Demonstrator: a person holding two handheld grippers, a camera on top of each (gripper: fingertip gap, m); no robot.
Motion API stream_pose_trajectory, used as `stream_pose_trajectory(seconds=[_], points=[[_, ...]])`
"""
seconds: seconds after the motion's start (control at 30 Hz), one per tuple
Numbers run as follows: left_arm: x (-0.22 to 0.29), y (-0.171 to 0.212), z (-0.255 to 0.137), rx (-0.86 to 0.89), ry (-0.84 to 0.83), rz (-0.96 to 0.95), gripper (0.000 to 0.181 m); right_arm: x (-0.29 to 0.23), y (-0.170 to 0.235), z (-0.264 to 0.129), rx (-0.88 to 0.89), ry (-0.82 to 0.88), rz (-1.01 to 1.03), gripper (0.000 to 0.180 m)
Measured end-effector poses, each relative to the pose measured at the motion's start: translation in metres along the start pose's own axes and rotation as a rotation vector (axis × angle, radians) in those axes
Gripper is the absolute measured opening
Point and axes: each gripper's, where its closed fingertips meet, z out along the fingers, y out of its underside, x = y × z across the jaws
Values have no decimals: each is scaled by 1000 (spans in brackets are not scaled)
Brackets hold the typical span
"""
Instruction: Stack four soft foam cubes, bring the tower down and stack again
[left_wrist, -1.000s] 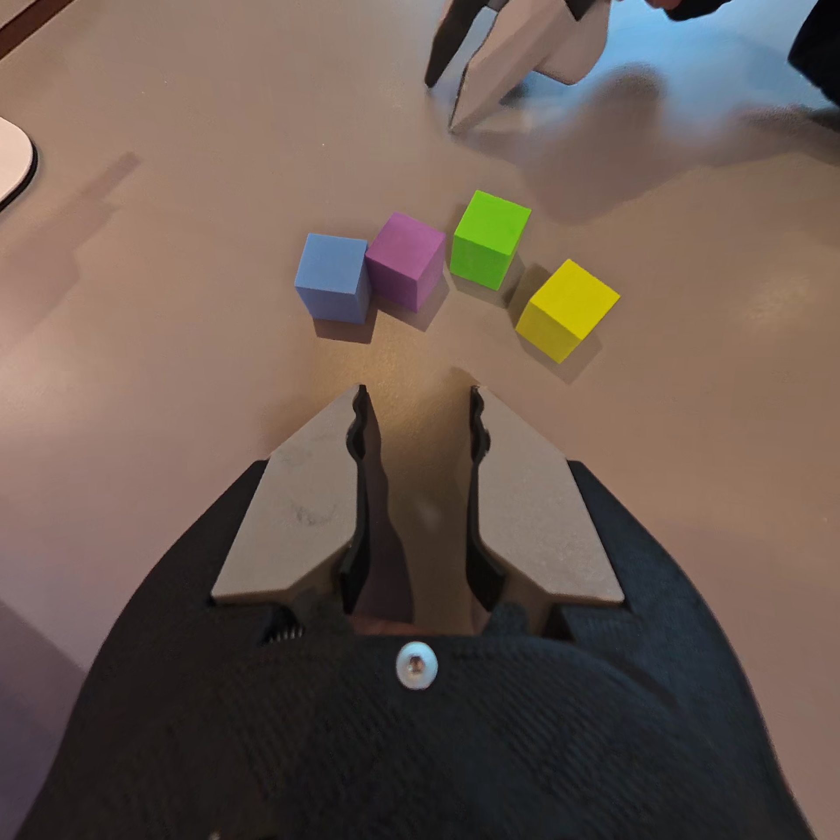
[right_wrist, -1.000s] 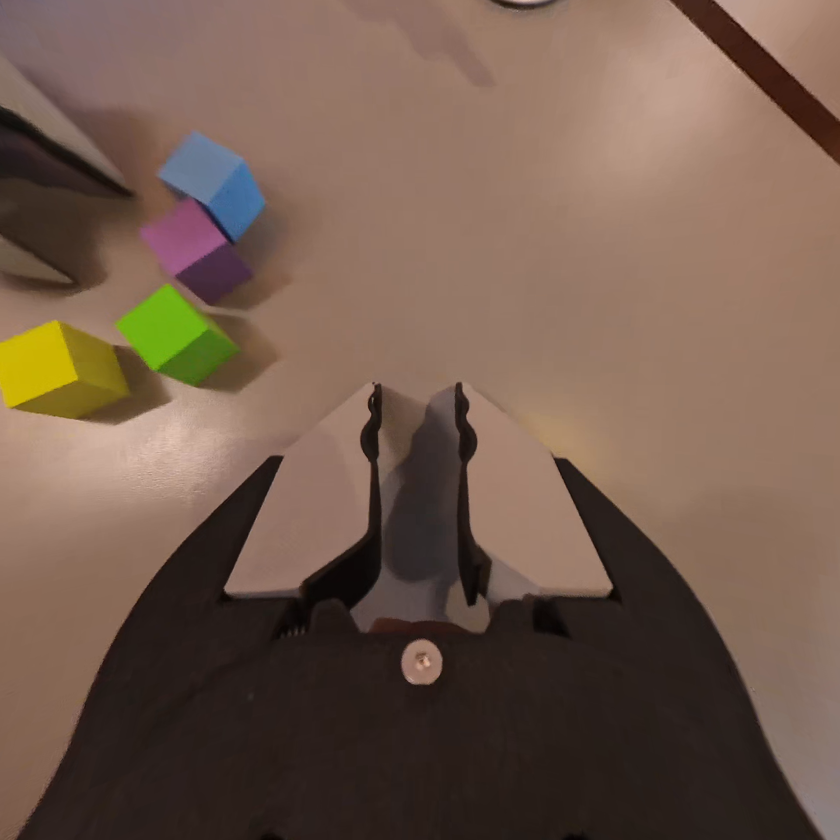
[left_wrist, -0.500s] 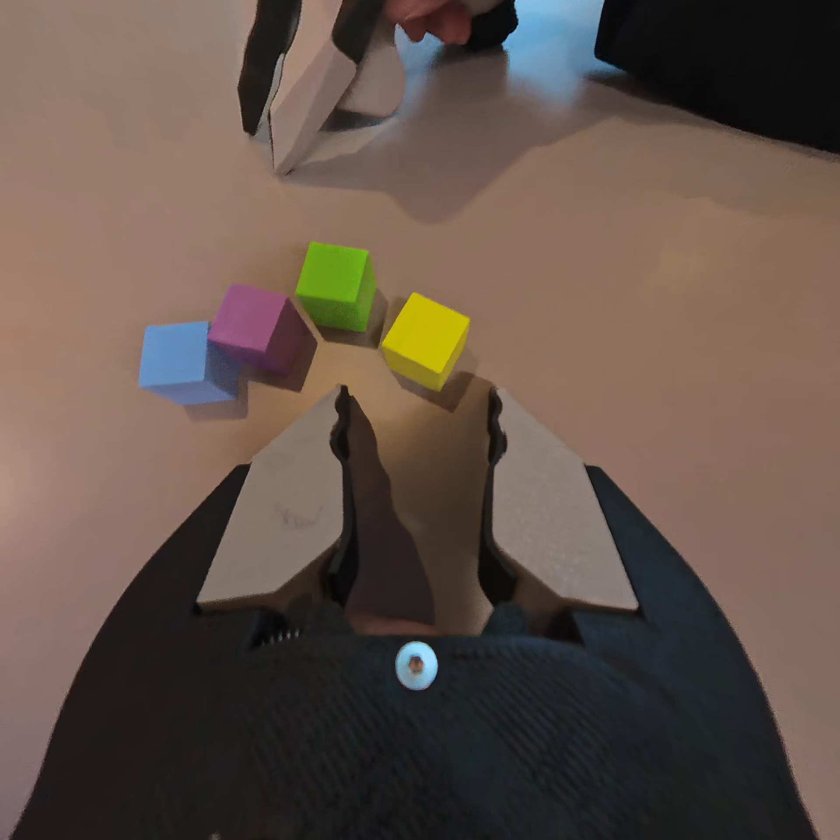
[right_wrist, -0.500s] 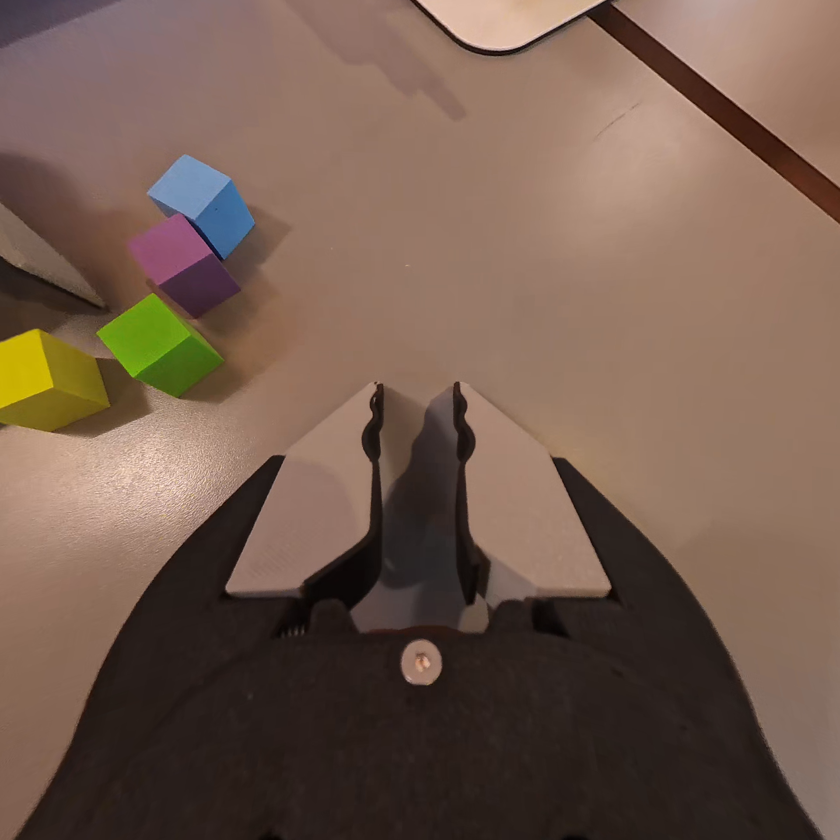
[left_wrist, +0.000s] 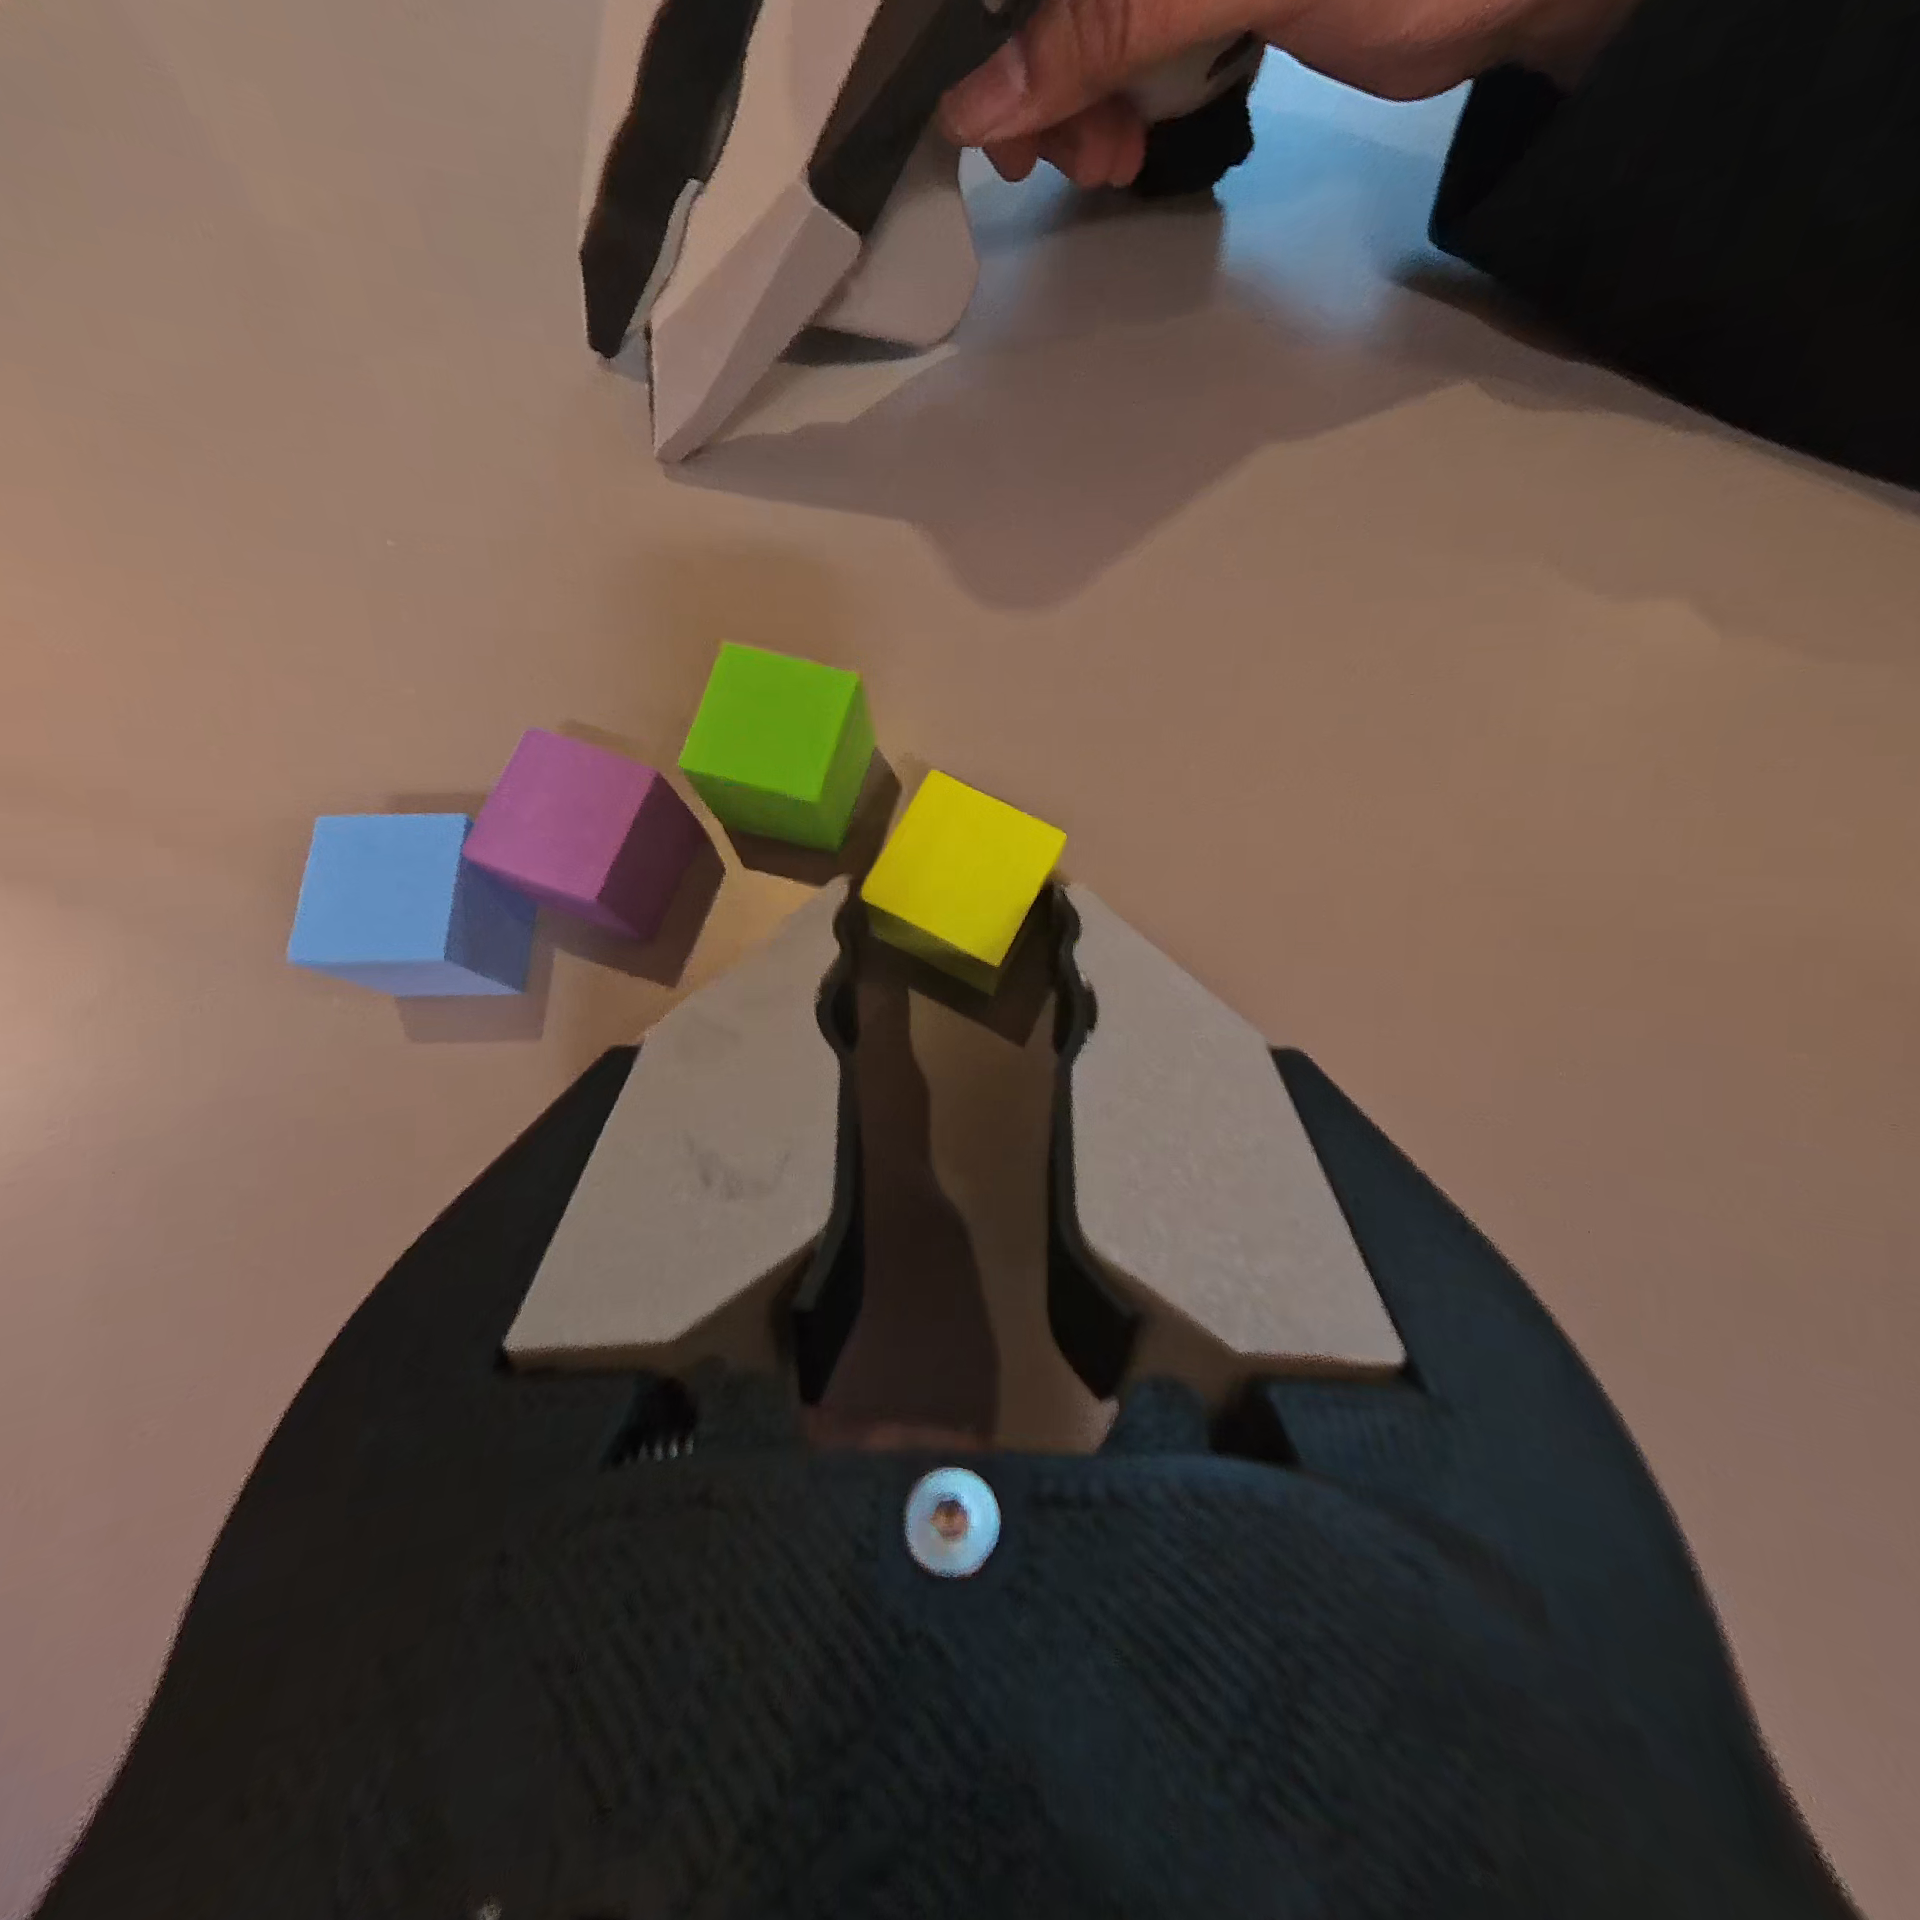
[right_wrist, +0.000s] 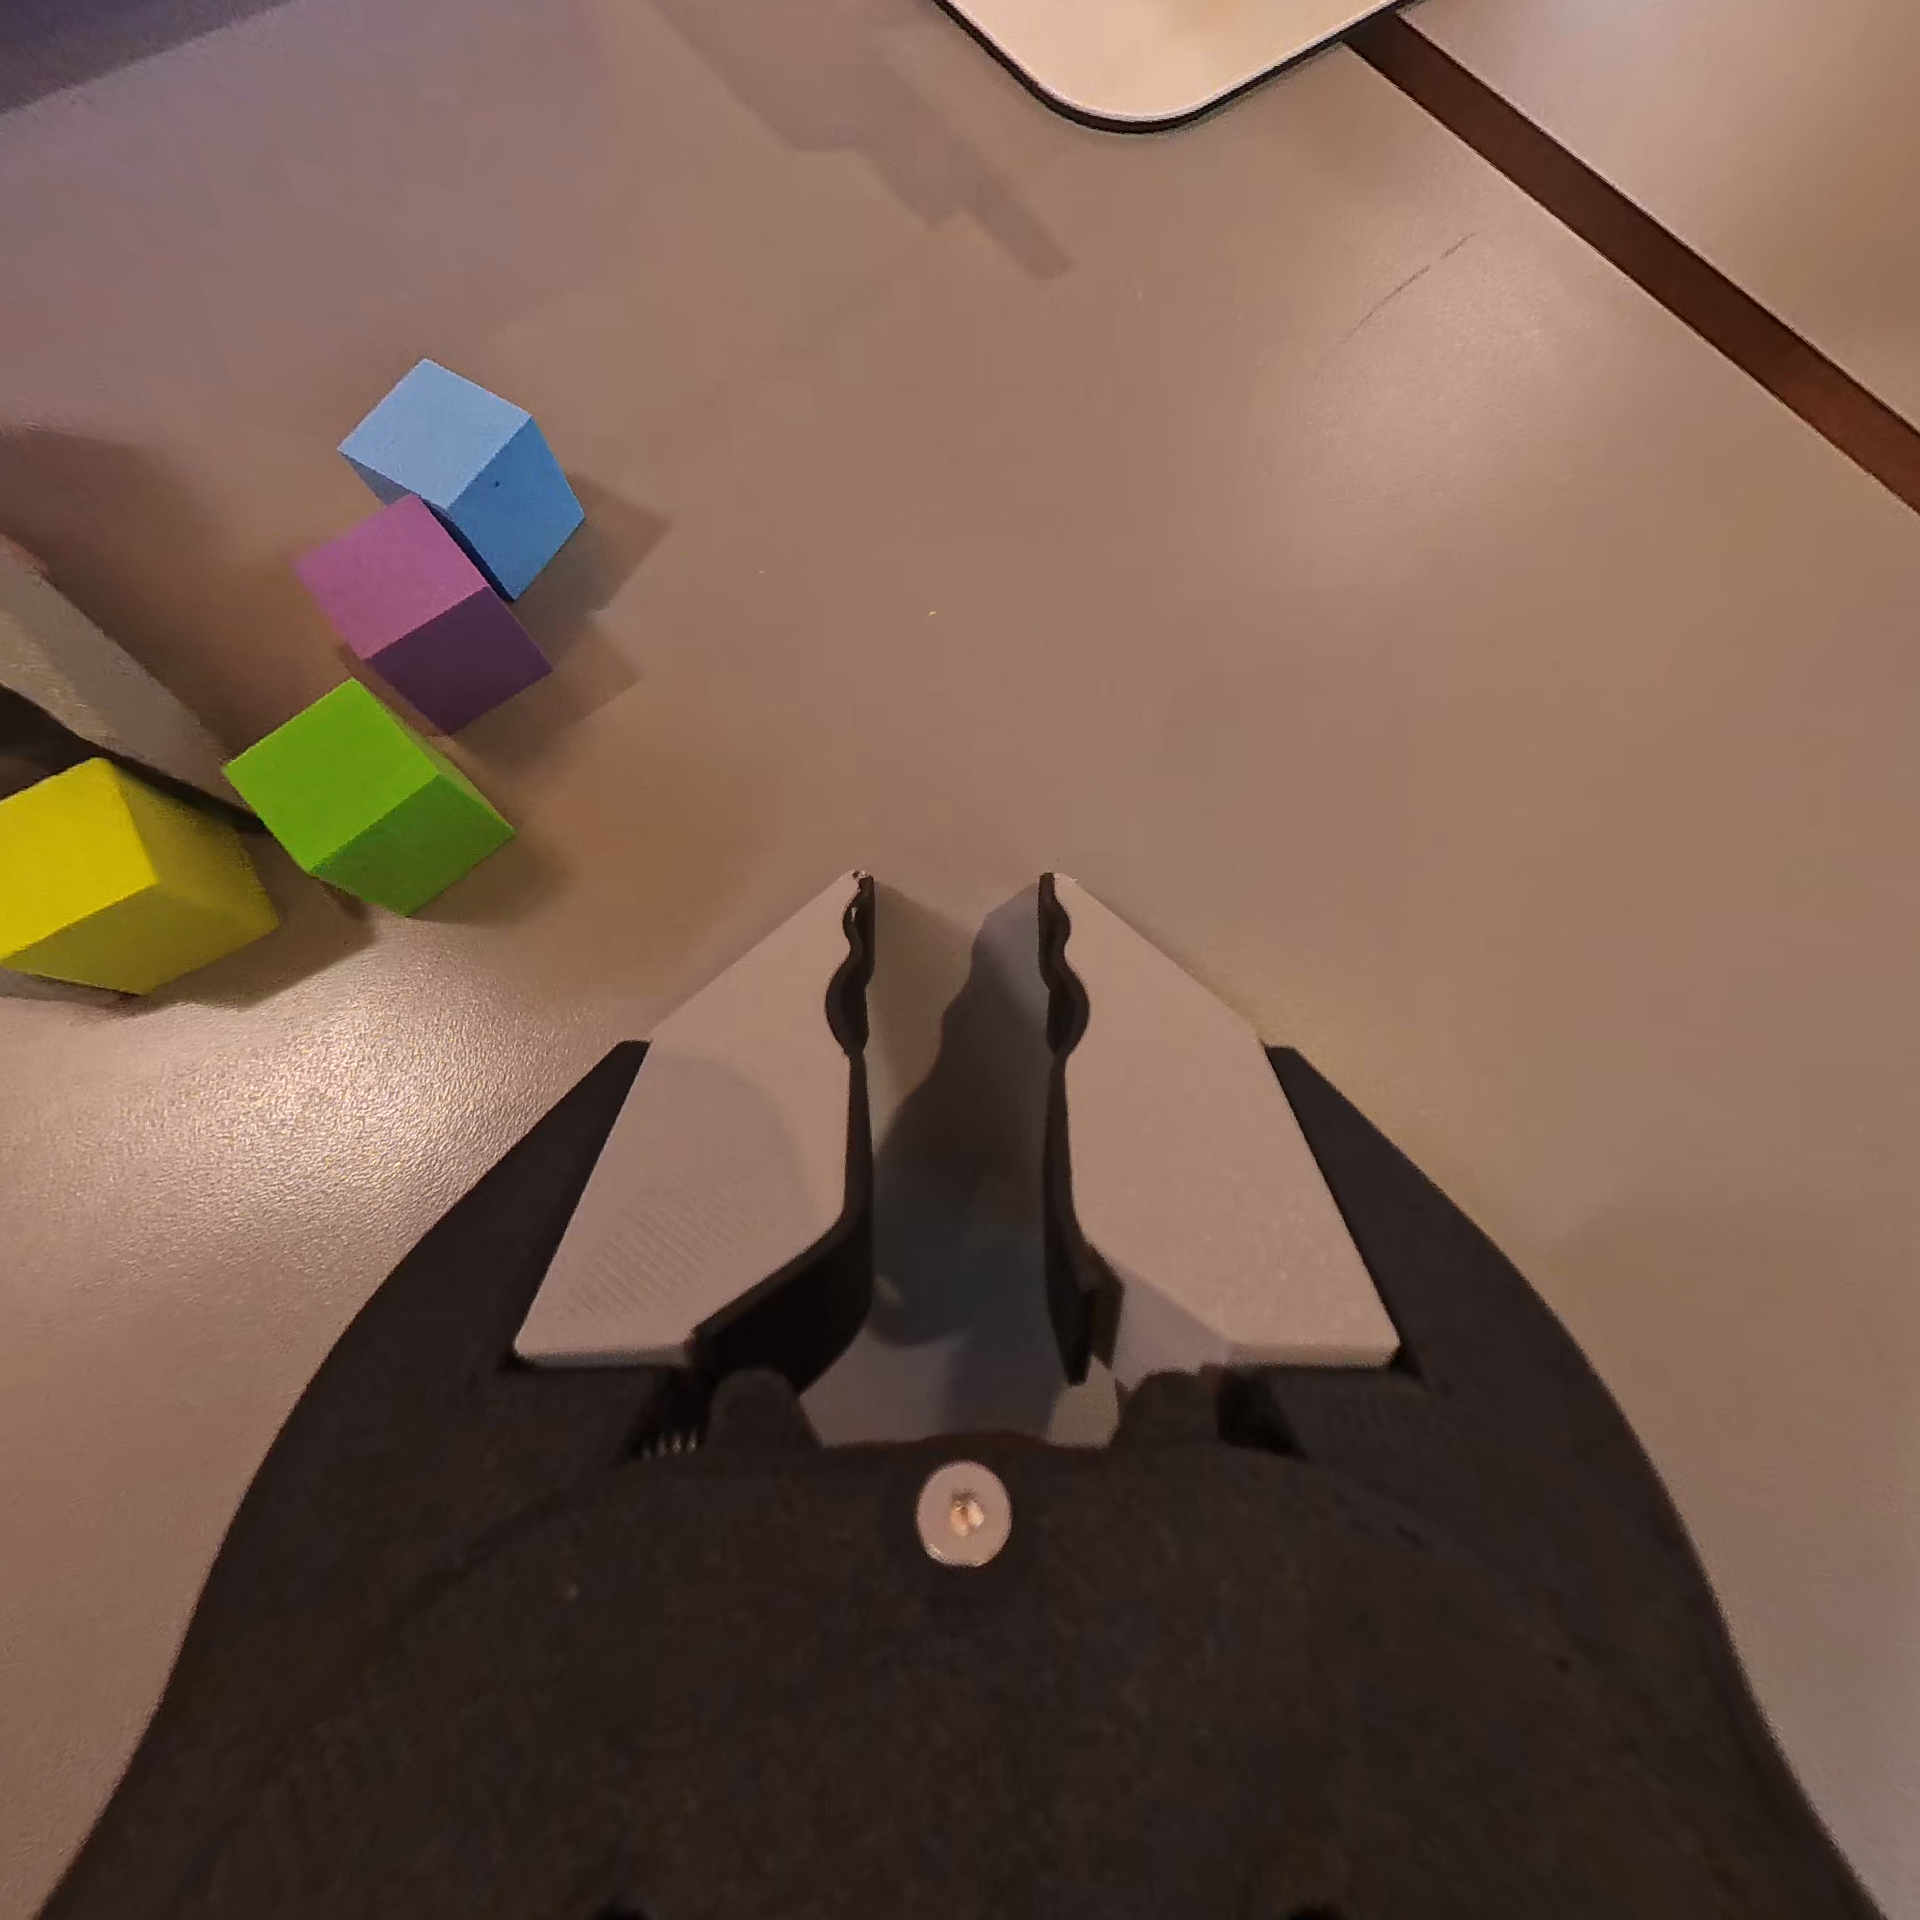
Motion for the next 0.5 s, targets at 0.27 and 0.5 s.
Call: stream_pose_trajectory(seconds=[0.27, 0.5], points=[[-15, -61, 0, 174, -178, 81, 33, 0, 0, 0, 0, 1, 0, 29], [-75, -55, 6, 83, -308, -130, 33, 0, 0, 0, 0, 3, -2, 29]])
